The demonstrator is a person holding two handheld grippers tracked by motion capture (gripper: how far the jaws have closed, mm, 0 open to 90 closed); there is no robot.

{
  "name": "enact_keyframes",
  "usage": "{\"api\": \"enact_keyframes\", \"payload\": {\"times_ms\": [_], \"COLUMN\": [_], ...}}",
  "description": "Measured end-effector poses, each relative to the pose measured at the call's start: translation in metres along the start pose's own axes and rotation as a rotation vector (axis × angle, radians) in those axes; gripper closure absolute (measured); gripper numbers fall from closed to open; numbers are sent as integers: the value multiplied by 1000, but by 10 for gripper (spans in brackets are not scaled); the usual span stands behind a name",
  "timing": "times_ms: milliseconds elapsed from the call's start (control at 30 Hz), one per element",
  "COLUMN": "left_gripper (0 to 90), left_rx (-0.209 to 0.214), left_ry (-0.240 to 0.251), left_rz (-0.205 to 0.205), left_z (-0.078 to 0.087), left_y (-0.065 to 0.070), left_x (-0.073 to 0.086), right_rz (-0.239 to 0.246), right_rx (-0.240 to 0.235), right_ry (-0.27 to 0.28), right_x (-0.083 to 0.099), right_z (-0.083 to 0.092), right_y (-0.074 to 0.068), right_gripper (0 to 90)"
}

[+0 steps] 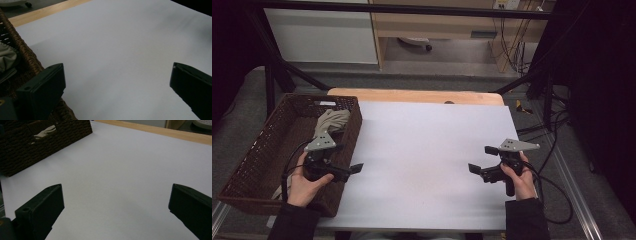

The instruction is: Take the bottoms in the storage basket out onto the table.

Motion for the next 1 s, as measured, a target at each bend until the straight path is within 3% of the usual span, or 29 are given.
{"api": "enact_keyframes", "payload": {"times_ms": [533, 1000], "left_gripper": [0, 0], "left_rx": [5, -7], "left_ry": [-5, 4], "left_rz": [-12, 0], "left_z": [4, 12], "left_y": [2, -2], "left_x": [-2, -1], "right_rz": [2, 5], "right_rx": [0, 0], "right_ry": [4, -9], "right_x": [0, 1], "right_z": [1, -1], "right_y": [0, -1], "right_gripper": [7, 7]}}
Point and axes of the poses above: each handheld gripper's, and its own axes: z roughly backward along the jaws, x roughly out of its underside, y roughly to its right, the point moved 1 cm from there along -z, roughly forward along the jaws, and after that the axes turned 4 degrees about -y, right-handed, at the moved point
